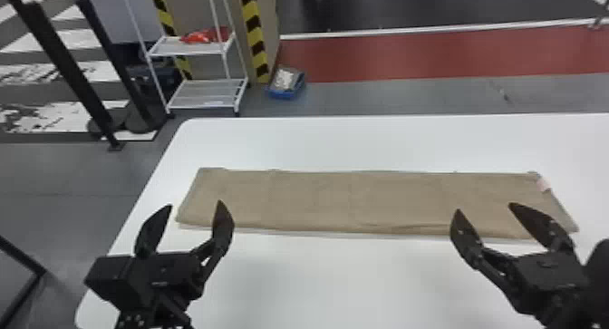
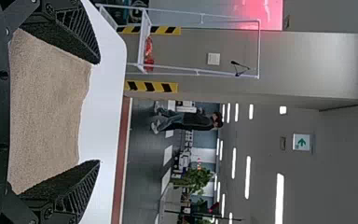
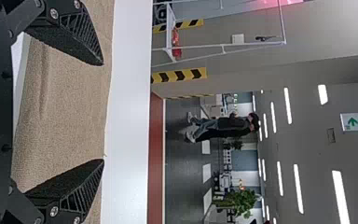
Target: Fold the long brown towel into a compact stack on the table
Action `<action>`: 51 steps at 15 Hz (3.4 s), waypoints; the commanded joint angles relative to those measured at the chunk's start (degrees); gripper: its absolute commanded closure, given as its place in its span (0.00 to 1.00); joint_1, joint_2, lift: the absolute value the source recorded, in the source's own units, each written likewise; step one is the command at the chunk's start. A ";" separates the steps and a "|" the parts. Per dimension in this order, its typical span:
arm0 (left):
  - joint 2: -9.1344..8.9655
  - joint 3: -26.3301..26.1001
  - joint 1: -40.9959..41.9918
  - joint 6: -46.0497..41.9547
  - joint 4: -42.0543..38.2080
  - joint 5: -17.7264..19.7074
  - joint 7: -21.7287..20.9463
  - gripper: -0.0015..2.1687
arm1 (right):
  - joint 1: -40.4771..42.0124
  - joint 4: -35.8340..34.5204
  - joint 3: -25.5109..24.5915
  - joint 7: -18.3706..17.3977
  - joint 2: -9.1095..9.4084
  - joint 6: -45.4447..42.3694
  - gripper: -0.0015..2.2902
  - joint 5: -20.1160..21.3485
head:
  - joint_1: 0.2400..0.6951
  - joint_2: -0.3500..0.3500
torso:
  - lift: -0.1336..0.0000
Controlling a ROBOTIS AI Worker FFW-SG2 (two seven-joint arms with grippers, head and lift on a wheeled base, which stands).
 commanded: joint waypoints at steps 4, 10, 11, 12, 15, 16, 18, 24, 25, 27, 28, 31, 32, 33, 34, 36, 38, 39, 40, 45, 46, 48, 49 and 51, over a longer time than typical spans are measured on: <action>-0.15 -0.10 0.00 -0.01 0.09 0.09 0.08 0.06 | 0.00 0.00 0.00 0.00 0.40 0.00 0.06 0.00 | 1.00 0.71 | 0.08; -0.15 -0.01 -0.26 -0.01 0.35 0.09 0.35 0.07 | 0.00 0.00 0.00 0.00 0.40 0.00 0.06 0.00 | 1.00 0.71 | 0.08; -0.15 0.17 -0.70 0.34 0.35 0.18 0.26 0.07 | 0.09 0.00 0.00 0.00 0.40 0.00 0.06 0.00 | 1.00 0.71 | 0.08; -0.15 0.52 -1.32 2.28 0.26 0.35 -0.27 0.07 | 0.18 0.00 0.00 0.00 0.40 0.00 0.06 0.00 | 1.00 0.72 | 0.08; -0.15 3.24 -4.83 16.51 -1.67 0.70 -3.87 0.07 | 0.44 -0.09 0.00 0.09 0.40 0.00 0.06 0.00 | 1.00 0.72 | 0.08; -0.15 4.56 -6.68 21.79 -1.93 0.70 -5.01 0.08 | 0.44 -0.09 0.00 0.00 0.40 0.00 0.06 0.00 | 1.00 0.72 | 0.08; -0.15 7.81 -12.39 33.21 -1.49 1.06 -8.97 0.09 | 0.70 -0.18 0.00 0.09 0.40 0.00 0.06 0.00 | 1.00 0.72 | 0.08; 0.35 14.41 -28.30 51.85 4.31 -1.49 -15.39 0.09 | 0.97 -0.62 0.00 0.09 0.40 0.00 0.06 0.00 | 1.00 0.78 | 0.08; 1.05 15.37 -31.20 55.19 6.50 -1.85 -16.70 0.09 | 1.06 -0.62 0.00 0.09 0.40 0.18 0.06 -0.09 | 1.00 0.78 | 0.08; 3.08 15.46 -34.72 57.82 10.46 -1.85 -17.32 0.09 | 1.14 -0.79 -0.09 0.09 0.40 0.18 0.06 -0.27 | 1.00 0.80 | 0.08; 3.87 15.55 -36.03 58.00 12.22 -1.93 -17.32 0.09 | 1.14 -0.79 -0.09 0.09 0.40 0.18 0.06 -0.27 | 1.00 0.80 | 0.08; 5.98 16.34 -39.20 58.53 18.19 -2.20 -17.41 0.09 | 1.14 -0.79 -0.09 0.09 0.40 0.35 0.06 -0.36 | 1.00 0.82 | 0.08; 6.50 16.78 -39.90 58.35 20.04 -2.20 -17.85 0.09 | 1.14 -0.79 0.00 0.09 0.40 0.35 0.06 -0.27 | 1.00 0.83 | 0.08; 7.21 16.78 -40.60 58.35 22.15 -2.28 -18.11 0.09 | 1.14 -0.79 0.00 0.09 0.40 0.53 0.06 -0.36 | 1.00 0.84 | 0.08; 7.65 16.78 -41.04 58.35 23.73 -2.20 -18.20 0.09 | 1.14 -0.79 -0.09 0.09 0.40 0.53 0.06 -0.27 | 1.00 0.85 | 0.08; 8.17 17.04 -41.48 58.35 25.58 -2.11 -18.90 0.09 | 1.14 -0.79 0.00 0.09 0.40 0.53 0.06 -0.27 | 1.00 0.87 | 0.08; 8.17 17.57 -41.48 58.35 25.66 -2.11 -20.04 0.09 | 1.06 -0.79 -0.09 0.09 0.40 0.53 0.06 -0.27 | 1.00 0.87 | 0.08; 8.17 18.19 -41.48 58.53 25.66 -1.85 -21.63 0.10 | 1.06 -0.79 -0.09 0.09 0.40 0.53 0.06 -0.27 | 1.00 0.87 | 0.08; 8.17 18.19 -41.48 58.88 25.66 -2.11 -22.94 0.13 | 1.06 -0.79 -0.09 0.09 0.40 0.70 0.06 -0.36 | 1.00 0.87 | 0.08; 8.44 18.27 -41.57 64.68 25.40 -2.46 -28.83 0.24 | 1.14 -0.79 -0.35 0.09 0.40 0.88 0.06 -0.27 | 1.00 0.84 | 0.08; 8.61 18.27 -41.57 64.85 25.31 -2.81 -30.50 0.30 | 1.14 -0.79 -0.35 0.09 0.40 0.88 0.06 -0.27 | 1.00 0.83 | 0.08; 8.35 18.63 -41.22 65.56 24.26 -2.90 -30.85 0.66 | 1.06 -0.79 -0.44 0.09 0.40 0.88 0.06 -0.27 | 1.00 0.82 | 0.08; 8.26 18.80 -40.87 66.08 23.29 -2.37 -30.94 0.79 | 1.06 -0.70 -0.44 0.09 0.40 0.88 0.06 -0.27 | 1.00 0.82 | 0.08; 8.00 19.33 -39.46 66.26 20.04 -1.67 -30.94 0.89 | 1.06 -0.53 -0.62 0.09 0.40 0.88 0.06 -0.27 | 1.00 0.82 | 0.08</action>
